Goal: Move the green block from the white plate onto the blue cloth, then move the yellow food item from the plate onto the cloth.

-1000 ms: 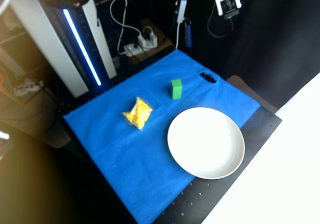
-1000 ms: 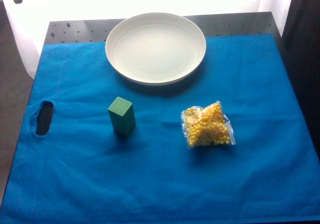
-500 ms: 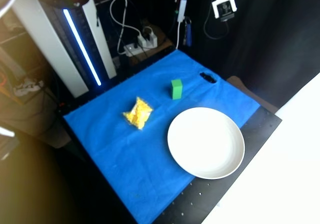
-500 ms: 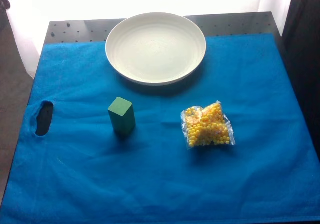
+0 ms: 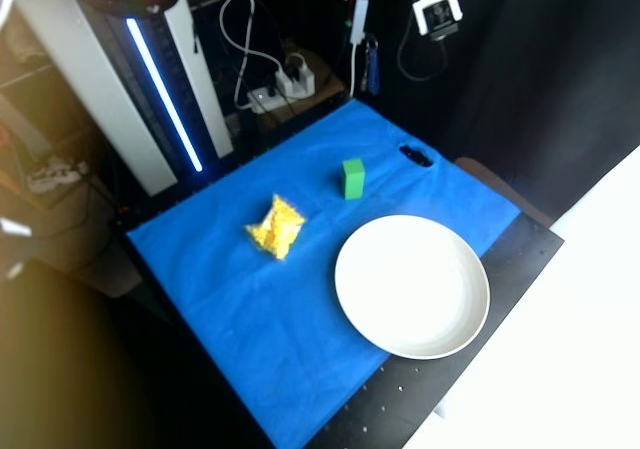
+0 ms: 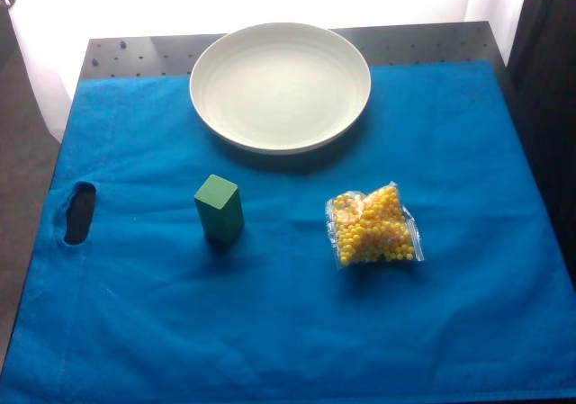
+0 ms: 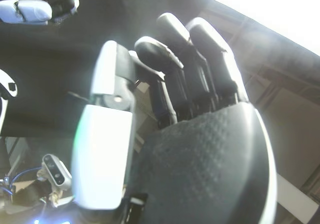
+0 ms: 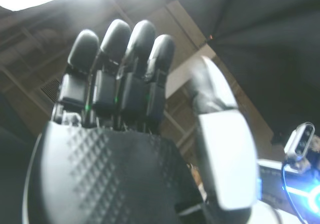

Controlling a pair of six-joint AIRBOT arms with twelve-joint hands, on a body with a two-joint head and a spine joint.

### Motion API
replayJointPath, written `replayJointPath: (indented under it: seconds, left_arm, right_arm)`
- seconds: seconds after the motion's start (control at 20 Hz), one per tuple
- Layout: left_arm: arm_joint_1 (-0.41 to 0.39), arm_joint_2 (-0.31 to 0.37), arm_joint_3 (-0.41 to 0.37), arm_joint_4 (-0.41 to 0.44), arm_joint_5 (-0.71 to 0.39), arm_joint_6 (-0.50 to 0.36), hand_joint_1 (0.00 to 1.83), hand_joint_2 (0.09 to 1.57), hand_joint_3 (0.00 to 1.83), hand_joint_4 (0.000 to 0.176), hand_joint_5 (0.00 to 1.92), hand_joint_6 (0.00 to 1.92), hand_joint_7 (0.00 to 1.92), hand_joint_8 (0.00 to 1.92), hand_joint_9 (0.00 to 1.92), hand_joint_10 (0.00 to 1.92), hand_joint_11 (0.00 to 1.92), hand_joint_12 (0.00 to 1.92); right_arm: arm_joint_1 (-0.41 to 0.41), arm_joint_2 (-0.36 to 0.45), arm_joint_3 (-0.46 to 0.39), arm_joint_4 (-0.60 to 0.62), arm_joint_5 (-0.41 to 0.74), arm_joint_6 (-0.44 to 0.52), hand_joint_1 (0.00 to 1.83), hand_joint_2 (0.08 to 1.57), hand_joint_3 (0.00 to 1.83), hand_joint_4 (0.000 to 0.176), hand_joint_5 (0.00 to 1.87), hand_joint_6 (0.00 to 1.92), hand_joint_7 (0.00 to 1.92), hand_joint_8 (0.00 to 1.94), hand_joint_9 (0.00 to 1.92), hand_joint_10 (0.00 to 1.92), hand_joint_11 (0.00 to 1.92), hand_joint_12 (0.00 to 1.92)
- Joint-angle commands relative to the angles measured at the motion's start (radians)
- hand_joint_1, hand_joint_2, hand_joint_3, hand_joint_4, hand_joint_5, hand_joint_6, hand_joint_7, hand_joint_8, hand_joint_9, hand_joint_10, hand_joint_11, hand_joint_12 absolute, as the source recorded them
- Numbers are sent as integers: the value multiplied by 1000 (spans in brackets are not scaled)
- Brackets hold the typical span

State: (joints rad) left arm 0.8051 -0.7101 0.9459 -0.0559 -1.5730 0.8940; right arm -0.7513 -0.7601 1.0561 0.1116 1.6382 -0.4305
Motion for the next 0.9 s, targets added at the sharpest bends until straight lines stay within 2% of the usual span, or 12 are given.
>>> replayJointPath:
  seconds: [0.0,0.05,0.15,0.2,0.25,0.35,0.45,0.5,0.55,0.6,0.65,0.85]
  left_arm:
    - [-4,7,-6,-22,-111,2,1168,1255,1,0,610,1378,849,1332,781,1044,523,1591]
    - [-4,7,-8,-23,-110,4,1157,1297,2,0,600,1486,690,1484,719,1278,524,1709]
    - [-2,12,-16,-33,-108,6,941,1258,0,0,587,363,615,1266,565,1503,417,1880]
    - [1,16,-21,-38,-106,6,861,1299,0,90,621,1270,688,1081,609,1444,449,1839]
    - [6,21,-27,-49,-101,6,621,1260,0,0,640,892,737,1034,657,1323,478,1659]
    - [10,22,-34,-62,-94,6,433,1351,4,0,604,1076,593,1361,522,1611,450,1860]
    - [15,26,-41,-72,-87,5,806,1326,0,0,616,1456,567,1350,542,1758,617,1919]
    - [18,27,-43,-77,-85,5,803,1338,3,95,583,1568,560,1319,555,1764,661,1921]
    - [21,28,-45,-81,-83,4,579,1316,0,0,505,1275,509,1425,497,1887,640,1921]
    - [23,29,-47,-82,-81,0,742,1343,0,96,550,1538,435,1609,446,1914,576,1921]
    - [25,29,-48,-83,-79,-5,807,1322,0,138,599,1532,442,1515,400,1852,434,1921]
    - [29,28,-48,-84,-80,-15,741,1362,4,174,526,1642,290,1657,289,1874,244,1921]
  right_arm:
    - [6,4,-3,20,97,5,489,1276,0,0,231,417,399,347,361,930,270,1630]
    - [6,5,-3,21,97,5,478,1278,0,0,259,342,426,285,363,924,272,1630]
    - [6,9,-7,27,96,5,478,1278,0,0,296,257,461,205,365,920,273,1628]
    - [7,12,-11,31,94,5,478,1277,0,0,307,231,473,178,366,919,272,1632]
    - [7,13,-16,36,92,5,477,1278,0,0,310,224,475,172,366,919,271,1632]
    - [6,17,-25,44,85,5,477,1278,0,0,311,220,477,168,366,919,271,1631]
    - [6,20,-33,53,79,5,477,1278,0,0,312,218,478,165,366,919,272,1631]
    - [5,21,-36,54,75,5,477,1278,0,0,313,217,479,164,366,919,272,1631]
    - [5,22,-39,54,72,5,477,1278,0,0,314,215,479,163,366,919,272,1630]
    - [4,22,-41,54,68,5,477,1278,0,0,314,214,480,161,366,919,272,1630]
    - [3,22,-43,54,66,5,477,1278,0,0,315,213,480,160,366,919,272,1630]
    - [2,18,-43,55,65,5,477,1278,0,0,317,208,482,155,366,919,272,1630]
